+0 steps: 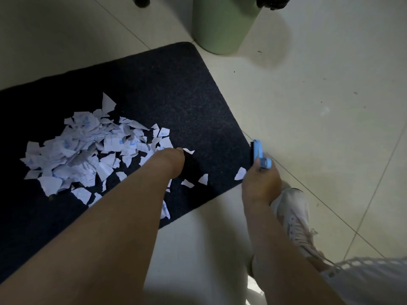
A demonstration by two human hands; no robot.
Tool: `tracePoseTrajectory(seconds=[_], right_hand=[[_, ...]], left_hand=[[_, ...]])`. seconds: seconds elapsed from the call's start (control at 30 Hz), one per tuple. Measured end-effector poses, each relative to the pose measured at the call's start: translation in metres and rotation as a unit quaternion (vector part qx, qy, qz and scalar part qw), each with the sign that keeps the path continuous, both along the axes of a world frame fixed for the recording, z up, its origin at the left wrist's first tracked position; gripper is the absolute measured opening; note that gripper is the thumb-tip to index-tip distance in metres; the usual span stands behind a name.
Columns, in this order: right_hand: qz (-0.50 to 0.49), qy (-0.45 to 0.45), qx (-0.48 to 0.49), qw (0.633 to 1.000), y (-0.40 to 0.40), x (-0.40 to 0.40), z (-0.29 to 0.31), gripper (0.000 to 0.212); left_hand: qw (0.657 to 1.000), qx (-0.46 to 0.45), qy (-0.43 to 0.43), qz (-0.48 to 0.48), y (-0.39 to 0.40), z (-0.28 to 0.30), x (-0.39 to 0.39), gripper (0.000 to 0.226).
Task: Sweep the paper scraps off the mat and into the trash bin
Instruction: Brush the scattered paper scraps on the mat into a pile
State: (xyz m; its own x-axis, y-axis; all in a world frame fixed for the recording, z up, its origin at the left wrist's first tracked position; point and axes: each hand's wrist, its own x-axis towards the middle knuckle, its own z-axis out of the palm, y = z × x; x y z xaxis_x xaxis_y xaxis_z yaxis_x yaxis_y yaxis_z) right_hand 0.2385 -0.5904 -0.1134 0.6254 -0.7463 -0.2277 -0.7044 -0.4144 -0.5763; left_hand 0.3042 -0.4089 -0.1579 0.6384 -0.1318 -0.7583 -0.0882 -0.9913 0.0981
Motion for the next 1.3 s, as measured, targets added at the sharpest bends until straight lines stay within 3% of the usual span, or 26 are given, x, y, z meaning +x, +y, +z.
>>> tracePoseTrajectory(seconds=[0.13, 0.23, 0.3, 0.37, 0.43, 0.57, 0.77, 0.9, 1.07, 1.17, 1.3], right_hand=[[0.019, 0.039, 0.054, 0.998, 0.007, -0.005, -0.001, 0.031], [0.084, 0.036, 0.133, 0.987, 0.026, -0.007, -0.004, 0.015], [0.084, 0.021, 0.163, 0.983, 0.03, -0.006, -0.005, 0.019], [0.045, -0.001, 0.137, 0.99, 0.026, -0.001, -0.002, 0.019], [0.025, -0.005, 0.076, 0.997, 0.019, 0.001, 0.002, 0.022], [0.054, 0.056, -0.011, 0.997, 0.024, -0.004, 0.002, 0.027], [0.171, 0.099, 0.056, 0.979, 0.092, -0.016, -0.006, 0.025], [0.151, 0.06, 0.085, 0.983, 0.097, -0.015, -0.002, 0.024], [0.084, 0.055, 0.023, 0.995, 0.081, 0.0, -0.001, 0.025], [0.122, 0.093, 0.014, 0.988, 0.1, 0.006, 0.001, 0.024], [0.199, 0.132, 0.019, 0.971, 0.135, 0.007, 0.004, 0.025]], left_hand=[[0.998, 0.006, 0.033, 0.055, -0.004, 0.001, 0.001, 0.04], [0.996, 0.047, 0.068, 0.03, -0.008, 0.009, 0.003, 0.063], [0.996, 0.054, 0.067, 0.026, -0.008, 0.005, 0.004, 0.058], [0.996, 0.045, 0.065, 0.04, -0.007, 0.006, 0.003, 0.051], [0.996, 0.053, 0.063, 0.032, -0.007, 0.005, 0.004, 0.059], [0.998, 0.044, 0.047, 0.013, -0.008, 0.002, 0.004, 0.055], [0.998, 0.023, 0.051, 0.005, -0.006, 0.008, 0.004, 0.062], [0.999, -0.039, -0.007, -0.015, 0.01, 0.001, -0.003, 0.053], [0.993, -0.042, -0.108, 0.012, 0.037, 0.005, -0.011, 0.05], [0.992, -0.016, -0.126, 0.004, 0.048, 0.004, -0.017, 0.035], [0.996, 0.005, -0.087, 0.014, 0.056, 0.002, -0.024, 0.033]])
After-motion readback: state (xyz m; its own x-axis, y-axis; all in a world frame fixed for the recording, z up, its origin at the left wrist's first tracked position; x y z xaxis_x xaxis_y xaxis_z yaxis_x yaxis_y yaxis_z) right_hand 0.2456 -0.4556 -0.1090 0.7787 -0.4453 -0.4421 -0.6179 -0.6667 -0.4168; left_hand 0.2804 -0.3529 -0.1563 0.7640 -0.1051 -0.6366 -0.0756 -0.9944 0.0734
